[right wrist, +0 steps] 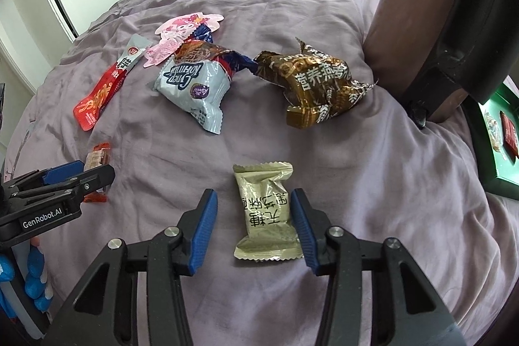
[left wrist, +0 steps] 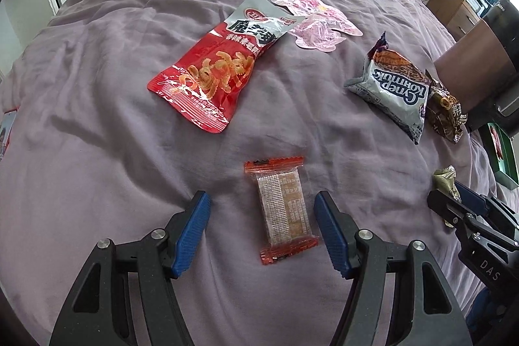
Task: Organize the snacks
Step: 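Grasp the red-and-clear wafer with the left tool while the right tool grasps the beige candy, then carry both snacks over the green tray and open both tools to release them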
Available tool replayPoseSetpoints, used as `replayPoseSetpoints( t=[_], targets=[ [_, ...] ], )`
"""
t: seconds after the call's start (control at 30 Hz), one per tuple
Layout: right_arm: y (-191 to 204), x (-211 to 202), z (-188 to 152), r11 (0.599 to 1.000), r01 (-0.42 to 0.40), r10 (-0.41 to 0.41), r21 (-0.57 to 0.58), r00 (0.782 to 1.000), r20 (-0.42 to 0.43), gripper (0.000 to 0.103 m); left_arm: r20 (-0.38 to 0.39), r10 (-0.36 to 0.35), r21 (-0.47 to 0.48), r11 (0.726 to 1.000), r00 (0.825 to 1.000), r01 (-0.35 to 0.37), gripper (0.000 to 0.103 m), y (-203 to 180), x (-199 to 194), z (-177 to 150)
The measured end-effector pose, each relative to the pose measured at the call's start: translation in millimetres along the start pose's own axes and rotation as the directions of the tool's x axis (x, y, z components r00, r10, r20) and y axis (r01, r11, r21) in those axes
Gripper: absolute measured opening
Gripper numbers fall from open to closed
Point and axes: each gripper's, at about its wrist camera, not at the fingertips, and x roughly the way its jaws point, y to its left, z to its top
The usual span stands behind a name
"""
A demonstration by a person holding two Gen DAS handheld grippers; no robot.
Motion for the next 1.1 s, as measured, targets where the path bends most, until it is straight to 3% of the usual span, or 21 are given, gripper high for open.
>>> replayPoseSetpoints(
  t=[0.07, 0.17, 0.23, 0.5, 1.1],
  targets=[
    [-0.5, 1.7, 0.0, 1.000, -0.002, 0.002, -0.002, 1.000, -0.004, 0.103, 0.003, -0.004, -0.005, 1.000, 1.000, 0.004, 0.061, 0.1, 1.5, 0.3],
    [-1.6, 3.8, -0.5, 1.000, -0.006, 0.006, -0.003, 1.000, -0.010, 0.095, 0.008, -0.005, -0.001, 1.000, 1.000, 0.005, 0.057, 0.3, 2.3, -0.9],
    [-2.2, 3.9, -1.3, 1.000, -0.013, 0.013, -0.004, 1.000, -0.011, 0.089, 0.012, -0.003, 0.000, 1.000, 1.000, 0.003, 0.051, 0.7, 2.2, -2.4],
    [-3.7, 3.3, -2.3, 1.000, -0.031, 0.031, 0.003, 1.000, -0.004, 0.086, 0.020, -0.001, -0.001, 1.000, 1.000, 0.001, 0.021, 6.3, -0.2, -6.7],
    [-0.3, -36.5, 0.2, 0.998, -0.063, 0.063, -0.003, 0.996, 0.067, 0.085, 0.058, 0.036, 0.046, 0.998, 0.998, -0.039, 0.020, -0.2, -30.7, -6.1]
  ],
)
